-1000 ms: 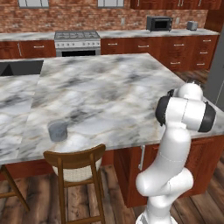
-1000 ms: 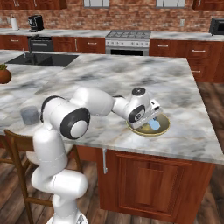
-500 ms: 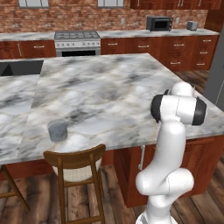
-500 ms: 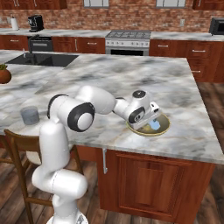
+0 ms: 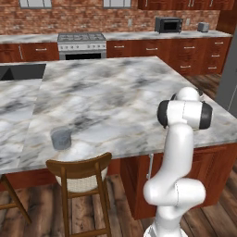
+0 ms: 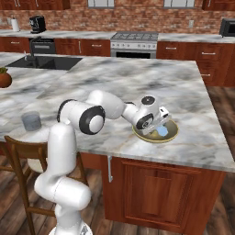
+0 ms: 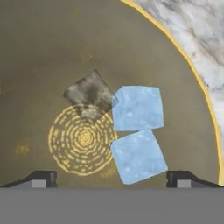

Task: There are four ice cubes in the ice bowl. Place two ice cubes in each glass of water.

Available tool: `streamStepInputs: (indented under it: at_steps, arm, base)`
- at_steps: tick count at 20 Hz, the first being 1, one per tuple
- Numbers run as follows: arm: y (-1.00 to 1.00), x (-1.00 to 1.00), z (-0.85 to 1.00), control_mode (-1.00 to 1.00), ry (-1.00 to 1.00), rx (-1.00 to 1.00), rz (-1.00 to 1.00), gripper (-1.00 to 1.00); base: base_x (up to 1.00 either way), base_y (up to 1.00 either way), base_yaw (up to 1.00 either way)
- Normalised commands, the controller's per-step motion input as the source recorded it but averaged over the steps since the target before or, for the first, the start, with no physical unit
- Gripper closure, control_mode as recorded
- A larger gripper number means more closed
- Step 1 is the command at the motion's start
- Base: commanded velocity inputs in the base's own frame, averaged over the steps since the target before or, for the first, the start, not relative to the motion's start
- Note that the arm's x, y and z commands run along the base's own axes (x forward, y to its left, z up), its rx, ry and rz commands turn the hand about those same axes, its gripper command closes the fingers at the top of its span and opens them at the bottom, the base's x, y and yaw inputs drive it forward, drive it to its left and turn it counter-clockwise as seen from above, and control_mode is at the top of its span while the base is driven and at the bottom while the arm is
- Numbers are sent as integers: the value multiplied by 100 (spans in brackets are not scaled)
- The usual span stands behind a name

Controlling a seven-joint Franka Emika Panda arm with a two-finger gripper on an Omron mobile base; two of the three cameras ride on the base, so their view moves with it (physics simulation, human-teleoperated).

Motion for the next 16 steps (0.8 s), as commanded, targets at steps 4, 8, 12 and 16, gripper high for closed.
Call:
streamStepInputs:
  at_steps: [4,8,12,16]
  arm:
    - [-30,25,0,-100,-10,0,0,-100]
    - [-16,17,-26,-100,0,0,0,-100]
    - [-7,7,-34,-100,1,0,0,-100]
    - [0,10,-39,-100,1,0,0,-100]
  base:
    - [0,0,0]
    - [0,0,0]
    - [0,0,0]
    - [0,0,0]
